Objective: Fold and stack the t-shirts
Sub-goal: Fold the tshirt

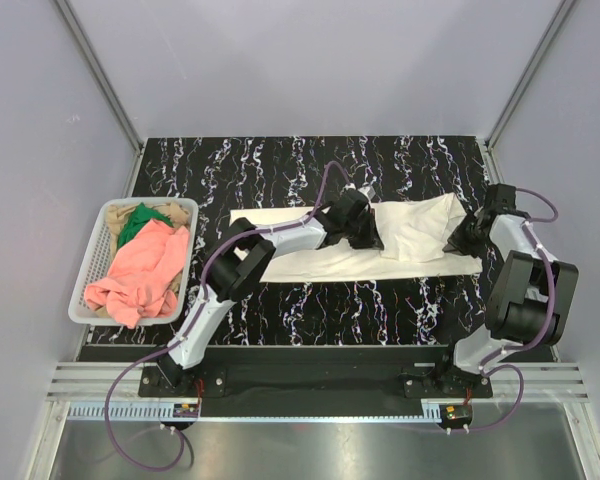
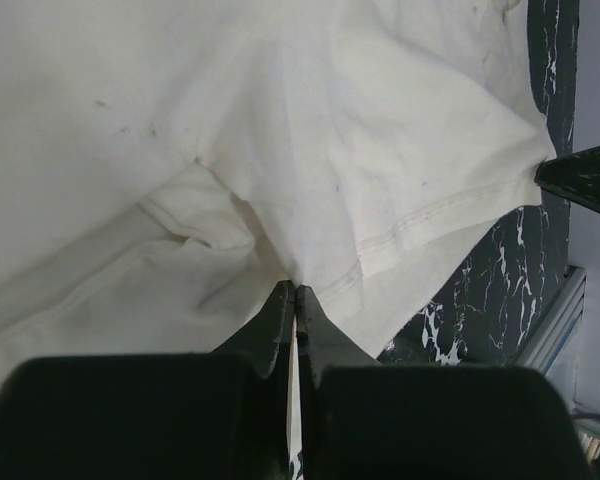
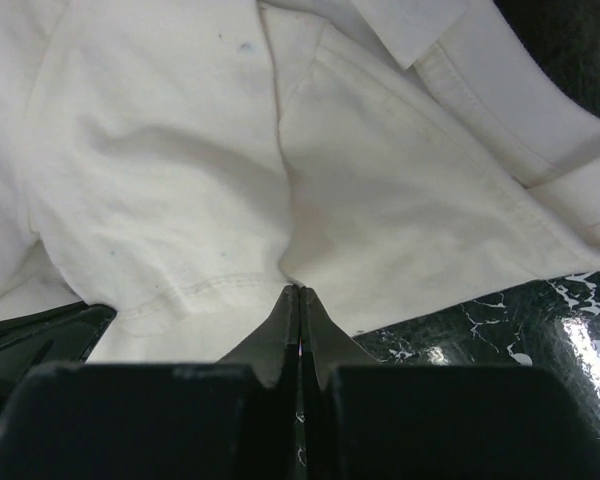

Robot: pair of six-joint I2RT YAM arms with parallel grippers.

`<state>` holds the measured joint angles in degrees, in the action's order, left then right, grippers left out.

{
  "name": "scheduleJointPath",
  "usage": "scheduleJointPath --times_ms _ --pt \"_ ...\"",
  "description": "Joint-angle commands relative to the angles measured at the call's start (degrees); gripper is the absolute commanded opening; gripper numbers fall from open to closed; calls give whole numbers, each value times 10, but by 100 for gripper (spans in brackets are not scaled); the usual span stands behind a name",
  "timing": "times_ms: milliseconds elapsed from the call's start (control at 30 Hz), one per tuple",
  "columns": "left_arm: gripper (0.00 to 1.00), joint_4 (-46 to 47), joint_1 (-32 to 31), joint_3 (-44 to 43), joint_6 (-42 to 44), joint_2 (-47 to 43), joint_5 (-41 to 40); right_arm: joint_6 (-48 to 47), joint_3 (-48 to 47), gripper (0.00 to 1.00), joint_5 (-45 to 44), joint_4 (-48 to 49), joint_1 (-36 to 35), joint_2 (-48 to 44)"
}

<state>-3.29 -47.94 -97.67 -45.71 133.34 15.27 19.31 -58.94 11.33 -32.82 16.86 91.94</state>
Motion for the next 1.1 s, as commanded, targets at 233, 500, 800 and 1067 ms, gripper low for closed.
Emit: scheduleJointPath --times_ms 233,500,800,1067 --pt "0 -70 15 -41 -6 -60 26 84 89 0 9 34 1 -130" --pt "0 -114 18 -55 13 -60 36 120 151 0 -3 69 1 -175" --pt "1 -153 19 -64 36 -51 19 174 215 0 -20 117 2 -230" --pt "4 -154 21 -94 53 -21 19 193 248 0 13 177 1 -193"
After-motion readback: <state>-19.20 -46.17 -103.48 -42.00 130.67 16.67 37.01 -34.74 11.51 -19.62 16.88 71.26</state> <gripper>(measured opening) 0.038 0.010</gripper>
